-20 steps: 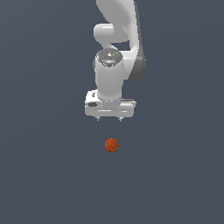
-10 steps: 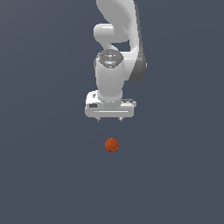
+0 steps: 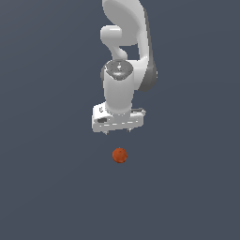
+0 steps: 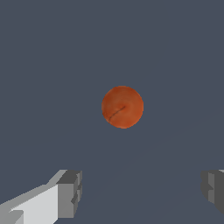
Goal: Pick up the object and move it to a goal position.
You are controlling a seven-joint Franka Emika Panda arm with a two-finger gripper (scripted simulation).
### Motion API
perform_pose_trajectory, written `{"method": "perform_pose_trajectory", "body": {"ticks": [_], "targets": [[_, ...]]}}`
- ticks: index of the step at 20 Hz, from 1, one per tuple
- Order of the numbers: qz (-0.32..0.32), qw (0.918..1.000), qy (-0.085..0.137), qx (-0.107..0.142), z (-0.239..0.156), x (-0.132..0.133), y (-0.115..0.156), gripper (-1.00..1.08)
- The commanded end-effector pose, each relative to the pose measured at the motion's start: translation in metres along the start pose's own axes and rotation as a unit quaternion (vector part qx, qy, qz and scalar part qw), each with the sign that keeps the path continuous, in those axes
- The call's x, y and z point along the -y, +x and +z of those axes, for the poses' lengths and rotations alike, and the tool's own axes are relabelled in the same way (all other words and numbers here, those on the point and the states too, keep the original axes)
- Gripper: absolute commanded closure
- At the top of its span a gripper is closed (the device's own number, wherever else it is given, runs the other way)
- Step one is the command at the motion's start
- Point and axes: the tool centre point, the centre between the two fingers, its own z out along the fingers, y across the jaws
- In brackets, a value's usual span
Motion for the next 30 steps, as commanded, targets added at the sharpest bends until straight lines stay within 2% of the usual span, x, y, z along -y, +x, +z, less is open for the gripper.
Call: {"method": "perform_pose_trajectory", "body": {"ticks": [1, 7, 13, 18, 30], "targets": [[-0.031, 0.9995, 0.000, 0.001, 0.004, 0.000, 0.004, -0.92], [-0.115, 0.9934, 0.000, 0.001, 0.016, 0.000, 0.015, -0.92], [-0.197, 0.9803, 0.002, 0.002, 0.029, 0.001, 0.026, -0.92], [-0.264, 0.9644, 0.005, 0.001, 0.039, 0.001, 0.034, -0.92], [-0.394, 0.9191, 0.010, -0.004, 0.060, 0.001, 0.051, -0.92]]}}
